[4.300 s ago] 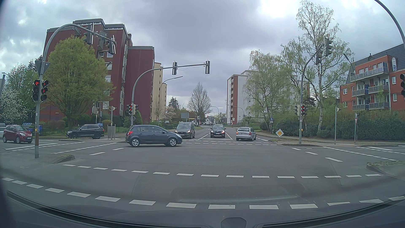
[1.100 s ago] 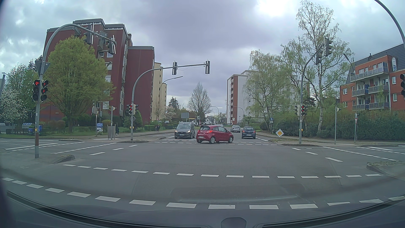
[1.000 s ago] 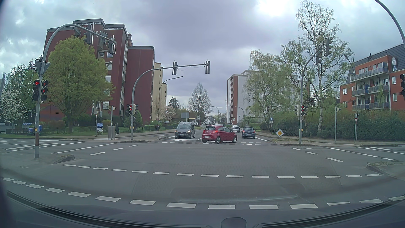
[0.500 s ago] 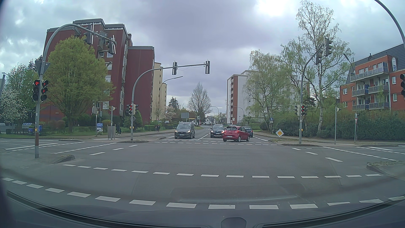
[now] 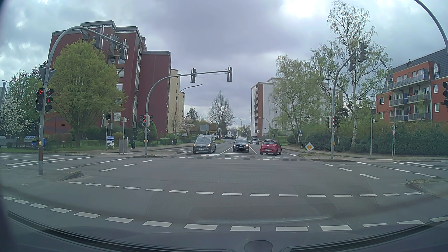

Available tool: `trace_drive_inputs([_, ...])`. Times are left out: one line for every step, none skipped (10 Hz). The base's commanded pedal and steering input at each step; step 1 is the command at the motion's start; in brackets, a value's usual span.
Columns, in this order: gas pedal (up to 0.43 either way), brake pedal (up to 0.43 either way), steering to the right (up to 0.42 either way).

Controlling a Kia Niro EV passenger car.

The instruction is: Follow the waypoints while adhering to traffic rules and regulations

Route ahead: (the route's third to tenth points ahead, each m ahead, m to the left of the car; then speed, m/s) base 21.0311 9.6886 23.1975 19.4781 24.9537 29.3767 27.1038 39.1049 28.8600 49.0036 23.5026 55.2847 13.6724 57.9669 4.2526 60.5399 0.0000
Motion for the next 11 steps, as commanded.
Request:
trace_drive_inputs([0.000,0.293,-0.010])
trace_drive_inputs([0.000,0.293,-0.010])
trace_drive_inputs([0.000,0.299,-0.010])
trace_drive_inputs([0.000,0.293,-0.010])
trace_drive_inputs([0.000,0.299,-0.010])
trace_drive_inputs([0.000,0.293,-0.010])
trace_drive_inputs([0.000,0.293,-0.010])
trace_drive_inputs([0.000,0.293,-0.010])
trace_drive_inputs([0.000,0.299,-0.010])
trace_drive_inputs([0.000,0.299,-0.010])
trace_drive_inputs([0.000,0.293,-0.010])
